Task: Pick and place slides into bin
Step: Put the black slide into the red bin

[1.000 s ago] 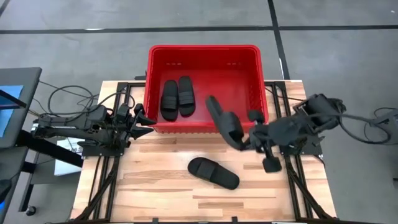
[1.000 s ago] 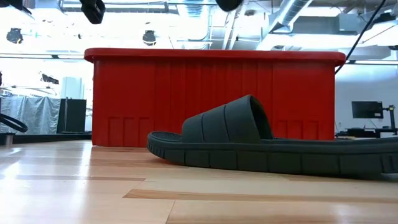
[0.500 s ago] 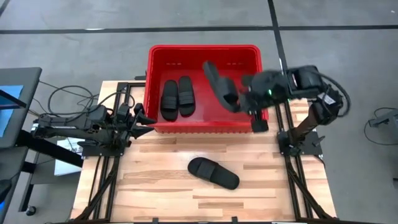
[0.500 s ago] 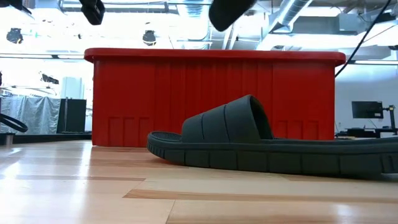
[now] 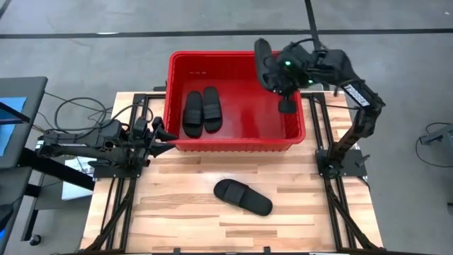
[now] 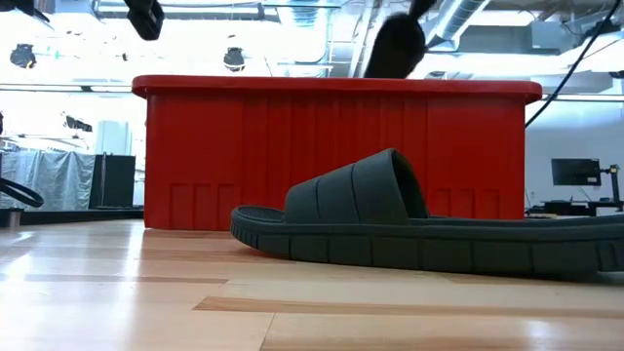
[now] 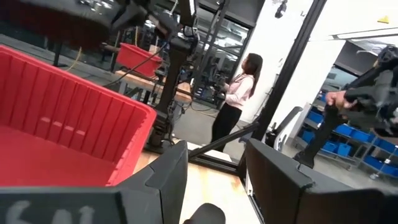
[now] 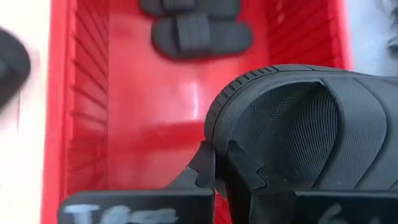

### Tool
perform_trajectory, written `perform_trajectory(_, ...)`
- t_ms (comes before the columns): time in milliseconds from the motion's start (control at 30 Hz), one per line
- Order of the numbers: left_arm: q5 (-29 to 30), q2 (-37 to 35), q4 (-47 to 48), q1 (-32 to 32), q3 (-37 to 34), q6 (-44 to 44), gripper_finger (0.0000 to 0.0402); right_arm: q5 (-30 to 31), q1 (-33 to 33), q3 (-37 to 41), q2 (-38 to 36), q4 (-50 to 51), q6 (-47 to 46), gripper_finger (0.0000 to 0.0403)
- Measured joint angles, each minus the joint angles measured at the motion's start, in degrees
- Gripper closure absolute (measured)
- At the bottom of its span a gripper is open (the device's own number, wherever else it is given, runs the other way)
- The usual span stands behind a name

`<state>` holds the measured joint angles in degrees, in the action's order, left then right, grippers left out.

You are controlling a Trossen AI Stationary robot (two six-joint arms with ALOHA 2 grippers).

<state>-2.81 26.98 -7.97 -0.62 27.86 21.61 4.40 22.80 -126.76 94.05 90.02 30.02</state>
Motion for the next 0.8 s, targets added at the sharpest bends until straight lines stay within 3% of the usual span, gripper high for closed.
perform_trajectory(467, 4.8, 0.0, 1.4, 0.0, 0.0, -0.7, 0.0248, -1.5, 4.8, 20.9, 0.0, -0.1, 5.1, 0.0402)
perform_trajectory(800, 5.0, 0.0, 1.3, 0.0, 0.0, -0.9, 0.0248, -1.6, 7.8, 31.6, 0.0, -7.7, 6.0, 0.0402)
